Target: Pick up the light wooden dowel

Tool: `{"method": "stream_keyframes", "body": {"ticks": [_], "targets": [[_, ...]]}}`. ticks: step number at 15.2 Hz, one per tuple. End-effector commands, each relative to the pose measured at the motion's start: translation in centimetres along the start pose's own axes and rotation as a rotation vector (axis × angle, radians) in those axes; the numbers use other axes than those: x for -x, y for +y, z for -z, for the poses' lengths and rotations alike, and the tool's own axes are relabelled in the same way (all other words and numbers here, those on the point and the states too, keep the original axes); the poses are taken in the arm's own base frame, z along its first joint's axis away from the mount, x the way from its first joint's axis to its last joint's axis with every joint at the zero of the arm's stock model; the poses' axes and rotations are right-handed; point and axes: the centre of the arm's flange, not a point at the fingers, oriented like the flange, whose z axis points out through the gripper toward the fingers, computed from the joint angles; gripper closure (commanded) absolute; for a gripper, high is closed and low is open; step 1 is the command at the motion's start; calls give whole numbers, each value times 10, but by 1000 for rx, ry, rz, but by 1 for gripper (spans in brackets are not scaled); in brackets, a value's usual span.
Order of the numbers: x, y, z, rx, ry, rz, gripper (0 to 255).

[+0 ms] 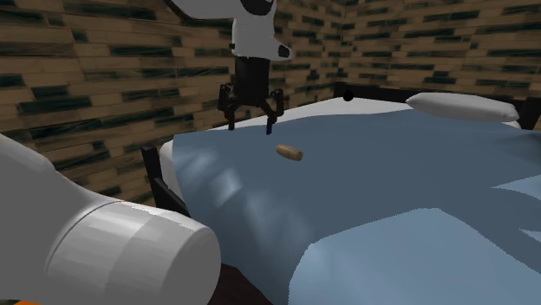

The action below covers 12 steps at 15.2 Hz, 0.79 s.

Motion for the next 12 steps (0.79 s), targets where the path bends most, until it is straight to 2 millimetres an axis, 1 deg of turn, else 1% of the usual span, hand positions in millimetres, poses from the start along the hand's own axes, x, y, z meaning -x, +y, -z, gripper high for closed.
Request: {"method": "stream_keyframes", "body": {"ticks": [1,7,12], "targets": [[-19,12,-10,1,5,70,0],[-83,47,-35,1,16,263,0],[-142,67,-56,1,25,425,0]]}}
